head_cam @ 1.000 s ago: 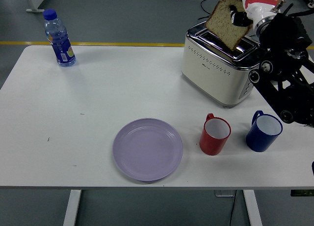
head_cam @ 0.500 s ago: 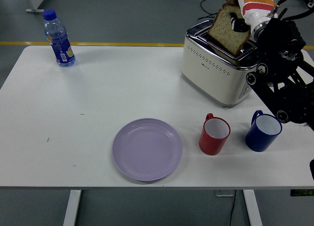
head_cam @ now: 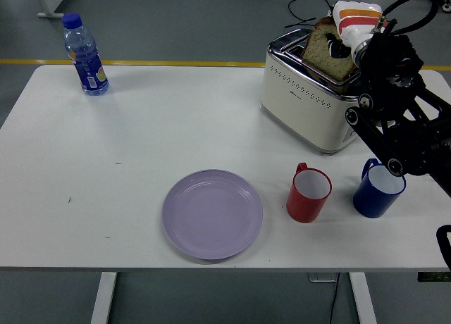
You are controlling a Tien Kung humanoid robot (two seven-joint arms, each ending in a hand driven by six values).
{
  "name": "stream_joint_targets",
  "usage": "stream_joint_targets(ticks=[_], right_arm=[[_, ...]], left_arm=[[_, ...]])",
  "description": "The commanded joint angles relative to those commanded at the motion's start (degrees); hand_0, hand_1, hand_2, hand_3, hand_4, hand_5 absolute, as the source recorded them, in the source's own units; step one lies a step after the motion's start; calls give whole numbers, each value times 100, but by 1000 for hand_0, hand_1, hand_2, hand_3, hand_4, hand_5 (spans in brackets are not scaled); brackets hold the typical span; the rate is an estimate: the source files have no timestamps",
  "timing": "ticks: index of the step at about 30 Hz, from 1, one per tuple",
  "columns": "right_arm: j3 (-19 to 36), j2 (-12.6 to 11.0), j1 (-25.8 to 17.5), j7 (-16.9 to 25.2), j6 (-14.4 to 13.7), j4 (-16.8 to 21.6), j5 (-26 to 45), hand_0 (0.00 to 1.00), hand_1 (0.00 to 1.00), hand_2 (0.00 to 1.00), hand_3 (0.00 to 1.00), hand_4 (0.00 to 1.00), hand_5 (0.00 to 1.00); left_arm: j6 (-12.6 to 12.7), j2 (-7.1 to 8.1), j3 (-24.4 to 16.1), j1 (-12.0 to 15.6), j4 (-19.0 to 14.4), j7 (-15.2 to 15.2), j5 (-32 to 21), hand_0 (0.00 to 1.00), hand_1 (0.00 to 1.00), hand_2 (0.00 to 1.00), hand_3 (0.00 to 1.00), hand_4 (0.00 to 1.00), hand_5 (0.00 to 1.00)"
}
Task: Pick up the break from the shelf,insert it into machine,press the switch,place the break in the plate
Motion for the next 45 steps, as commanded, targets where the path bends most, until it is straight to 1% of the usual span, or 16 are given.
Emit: stream_joint_targets(ticks=[2, 3, 8, 9, 14, 15, 23, 27, 32, 33, 34, 39, 40, 41, 44, 45], right_arm=[[8, 3, -2, 42, -1, -14, 22, 366, 471, 558, 680, 562, 2], [26, 6, -3, 75, -12, -24, 45, 781, 727, 840, 840, 679, 32], [79, 8, -9, 148, 0, -47, 173, 781, 727, 840, 840, 679, 32], [85, 5, -14, 153, 7, -47, 199, 907, 840, 967, 934, 722, 46], [111, 0, -44, 192, -72, -50, 289, 907, 840, 967, 934, 722, 46], [120, -2, -53, 201, -97, -45, 303, 934, 876, 998, 995, 737, 54], [199, -74, -116, 199, -130, 110, 323, 931, 874, 998, 993, 761, 74], [321, -207, -222, 189, -178, 398, 457, 929, 873, 998, 982, 756, 90], [517, -425, -413, 223, -409, 803, 938, 929, 873, 998, 982, 756, 90], [533, -442, -428, 228, -424, 833, 990, 885, 821, 940, 929, 675, 182], [537, -446, -431, 229, -428, 840, 1003, 885, 821, 940, 929, 675, 182], [923, -888, -898, 422, -1183, 1395, 2089, 885, 821, 940, 929, 675, 182], [983, -953, -991, 474, -1295, 1484, 2349, 824, 762, 872, 906, 616, 261], [1001, -972, -1018, 490, -1329, 1509, 2555, 824, 762, 872, 906, 616, 261], [1161, -1169, -1329, 787, -1779, 1798, 3218, 824, 762, 872, 906, 616, 261], [1222, -1240, -1460, 927, -1957, 1909, 3416, 494, 514, 590, 811, 357, 116]], left_arm=[[0, 0, 2, -2, 0, 1, -1, 657, 570, 584, 614, 322, 990], [0, -1, -1, -2, 0, 3, 4, 657, 570, 584, 614, 321, 989], [-2, -5, -18, 4, 0, 12, 31, 657, 570, 584, 614, 321, 989], [-2, -5, -19, 7, 0, 13, 34, 657, 570, 584, 615, 323, 991], [-3, -9, -26, 17, 0, 20, 52, 657, 570, 584, 615, 323, 991], [-4, -10, -32, 21, 0, 22, 64, 657, 571, 584, 615, 323, 991], [-5, -13, -53, 41, 0, 23, 86, 657, 572, 584, 614, 323, 991], [-8, -12, -49, 46, 0, 21, 83, 657, 572, 587, 613, 322, 990], [-6, -11, -25, 45, 0, 11, 39, 657, 572, 587, 613, 322, 990], [-5, -11, -24, 45, 0, 10, 35, 657, 571, 586, 613, 322, 991], [-5, -11, -23, 45, 0, 9, 34, 657, 571, 586, 613, 322, 991], [-4, -3, -4, 31, 0, -7, -16, 657, 571, 586, 613, 322, 991], [-6, -3, -5, 30, 0, -9, -11, 657, 572, 585, 613, 322, 991], [-6, -2, -5, 30, 0, -9, -10, 657, 572, 585, 613, 322, 991], [-12, -3, -31, 35, 0, -7, 21, 657, 572, 585, 613, 322, 991], [-13, -2, -36, 37, 0, -10, 20, 657, 571, 585, 612, 323, 991]])
